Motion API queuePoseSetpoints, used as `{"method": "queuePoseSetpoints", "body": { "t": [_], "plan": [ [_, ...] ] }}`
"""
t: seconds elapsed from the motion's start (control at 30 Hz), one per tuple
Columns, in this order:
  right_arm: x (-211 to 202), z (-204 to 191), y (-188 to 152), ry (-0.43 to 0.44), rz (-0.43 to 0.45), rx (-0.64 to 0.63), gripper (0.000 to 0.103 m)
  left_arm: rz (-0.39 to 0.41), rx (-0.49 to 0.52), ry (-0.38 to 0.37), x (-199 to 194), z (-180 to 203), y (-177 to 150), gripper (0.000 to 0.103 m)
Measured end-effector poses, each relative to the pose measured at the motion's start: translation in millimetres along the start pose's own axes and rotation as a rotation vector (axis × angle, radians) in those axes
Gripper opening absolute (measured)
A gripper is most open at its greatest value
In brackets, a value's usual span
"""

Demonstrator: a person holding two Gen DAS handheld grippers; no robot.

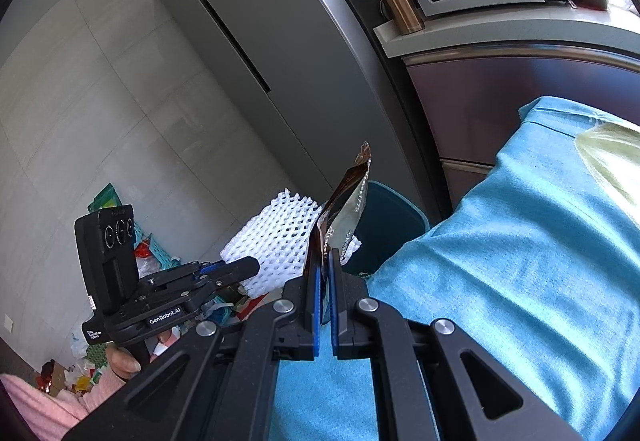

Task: Collect trash
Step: 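Carry foam net and gold wrapper toward the teal bin with both tools, then open both tools over the teal bin to drop net and wrapper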

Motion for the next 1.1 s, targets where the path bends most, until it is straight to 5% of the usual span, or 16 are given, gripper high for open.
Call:
{"method": "queuePoseSetpoints", "body": {
  "t": [1.1],
  "plan": [
    [99,-1,-11,-0.103,-0.191,-0.021,0.007,-0.127,-0.078,0.101,78,-40,-18,0.016]
  ]
}}
Point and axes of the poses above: each gripper's, at about its wrist camera, not at the fingertips, and x roughly the way its jaws point, z to its right, y to its top, the point moved 5 cm from there along x, roughly the way its jaws point, and after that the axes turned 7 degrees about z, right-handed, at the moved point
